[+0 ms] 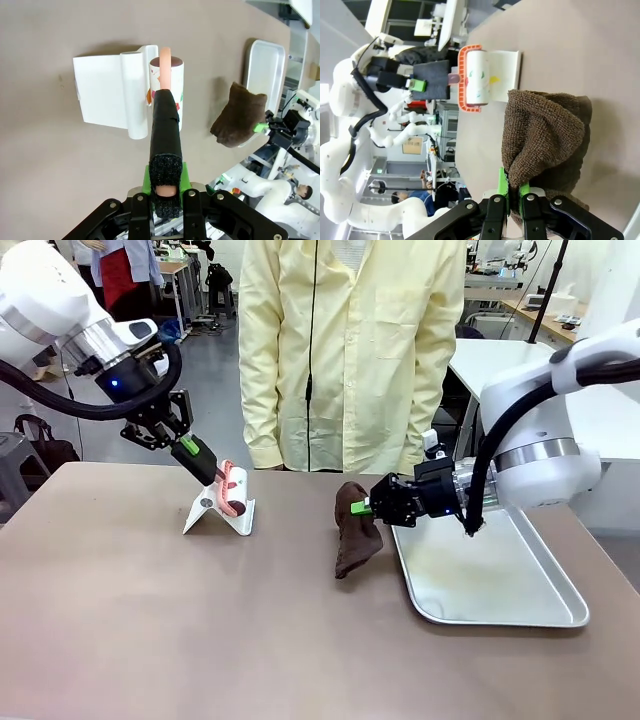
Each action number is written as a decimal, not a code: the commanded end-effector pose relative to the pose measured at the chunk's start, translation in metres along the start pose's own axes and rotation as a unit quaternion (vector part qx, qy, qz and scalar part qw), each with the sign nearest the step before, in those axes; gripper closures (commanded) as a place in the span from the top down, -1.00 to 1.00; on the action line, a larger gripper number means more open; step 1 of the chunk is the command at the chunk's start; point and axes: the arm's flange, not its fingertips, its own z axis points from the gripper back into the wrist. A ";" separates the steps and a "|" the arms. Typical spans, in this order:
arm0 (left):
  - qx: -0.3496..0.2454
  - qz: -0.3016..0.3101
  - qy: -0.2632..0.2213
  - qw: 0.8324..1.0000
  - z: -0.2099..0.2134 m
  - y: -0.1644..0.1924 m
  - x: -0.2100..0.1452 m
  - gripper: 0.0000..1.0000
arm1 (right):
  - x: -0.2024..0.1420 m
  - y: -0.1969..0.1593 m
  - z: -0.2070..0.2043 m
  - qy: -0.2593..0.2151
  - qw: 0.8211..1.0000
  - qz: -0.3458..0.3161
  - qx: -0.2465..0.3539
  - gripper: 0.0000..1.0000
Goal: Clean the surface of the table.
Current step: Return the Lint Roller and towel to their original positions.
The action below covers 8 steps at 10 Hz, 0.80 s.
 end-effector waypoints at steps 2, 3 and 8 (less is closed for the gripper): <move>0.027 0.000 0.012 1.000 -0.005 -0.016 0.002 -0.56 | 0.011 -0.003 -0.010 -0.003 1.000 -0.025 -0.014 -0.81; 0.028 0.000 0.016 0.999 -0.009 -0.020 0.003 -0.56 | 0.012 -0.005 -0.012 -0.006 0.999 -0.029 -0.014 -0.81; 0.047 0.018 0.006 0.999 -0.024 -0.029 0.013 -0.56 | 0.003 -0.018 -0.016 0.025 0.998 -0.033 0.036 -0.81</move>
